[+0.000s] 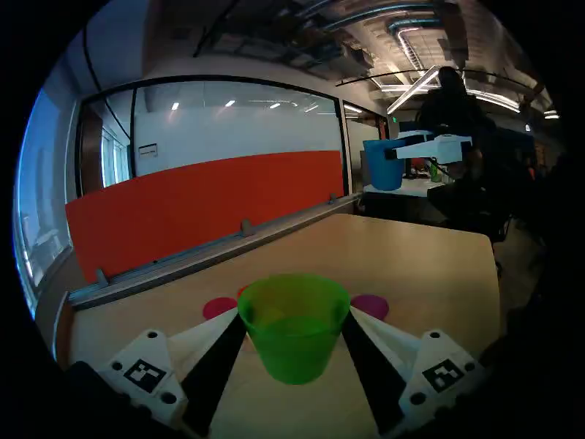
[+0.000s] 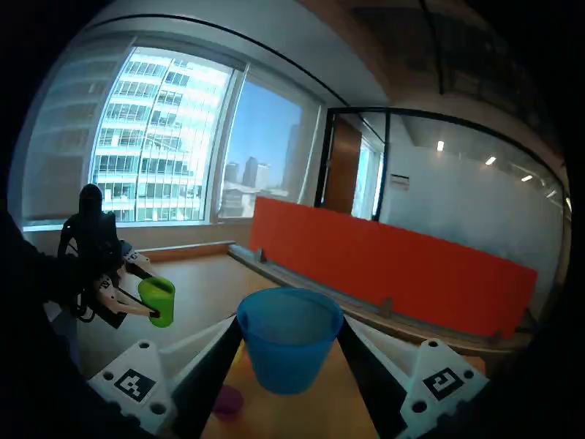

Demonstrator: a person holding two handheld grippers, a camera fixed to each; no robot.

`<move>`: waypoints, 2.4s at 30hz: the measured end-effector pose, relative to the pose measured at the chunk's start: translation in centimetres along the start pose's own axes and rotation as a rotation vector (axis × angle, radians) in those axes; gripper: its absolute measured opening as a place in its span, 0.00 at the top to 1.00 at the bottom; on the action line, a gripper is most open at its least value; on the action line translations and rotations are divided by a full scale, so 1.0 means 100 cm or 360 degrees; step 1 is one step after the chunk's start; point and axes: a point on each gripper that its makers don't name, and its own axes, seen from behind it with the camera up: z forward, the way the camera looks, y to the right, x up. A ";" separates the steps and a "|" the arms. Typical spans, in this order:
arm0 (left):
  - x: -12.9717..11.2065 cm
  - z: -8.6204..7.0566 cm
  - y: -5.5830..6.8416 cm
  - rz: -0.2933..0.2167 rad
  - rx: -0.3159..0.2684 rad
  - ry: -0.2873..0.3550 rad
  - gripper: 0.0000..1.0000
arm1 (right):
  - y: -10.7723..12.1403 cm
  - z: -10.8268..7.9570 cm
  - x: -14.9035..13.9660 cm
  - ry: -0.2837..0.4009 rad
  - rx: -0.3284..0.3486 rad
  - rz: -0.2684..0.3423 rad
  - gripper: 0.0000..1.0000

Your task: Pour water

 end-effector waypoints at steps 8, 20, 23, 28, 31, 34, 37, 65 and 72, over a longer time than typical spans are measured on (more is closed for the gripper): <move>-0.015 0.003 -0.002 0.0002 -0.0011 -0.0071 0.15 | 0.000 0.001 -0.018 -0.0060 0.0026 0.0008 0.08; -0.040 0.015 0.002 0.0039 -0.0059 -0.0203 0.14 | -0.006 0.007 -0.058 -0.0212 0.0099 0.0009 0.07; -0.049 0.017 0.004 0.0055 -0.0075 -0.0248 0.14 | -0.006 0.009 -0.066 -0.0246 0.0114 0.0013 0.07; -0.062 0.021 0.005 0.0061 -0.0097 -0.0314 0.14 | -0.005 0.013 -0.083 -0.0310 0.0124 0.0004 0.07; -0.069 0.023 0.005 0.0060 -0.0111 -0.0345 0.14 | -0.007 0.015 -0.096 -0.0358 0.0146 0.0010 0.08; -0.074 0.026 0.004 0.0056 -0.0120 -0.0372 0.14 | -0.009 0.017 -0.108 -0.0401 0.0173 0.0029 0.07; -0.079 0.029 0.002 0.0050 -0.0124 -0.0395 0.14 | -0.011 0.019 -0.119 -0.0433 0.0192 0.0052 0.07; -0.134 0.048 0.001 0.0012 -0.0194 -0.0615 0.14 | -0.031 0.020 -0.211 -0.0709 0.0315 0.0138 0.07; -0.148 0.051 0.003 -0.0016 -0.0211 -0.0648 0.14 | -0.035 0.021 -0.227 -0.0749 0.0328 0.0154 0.07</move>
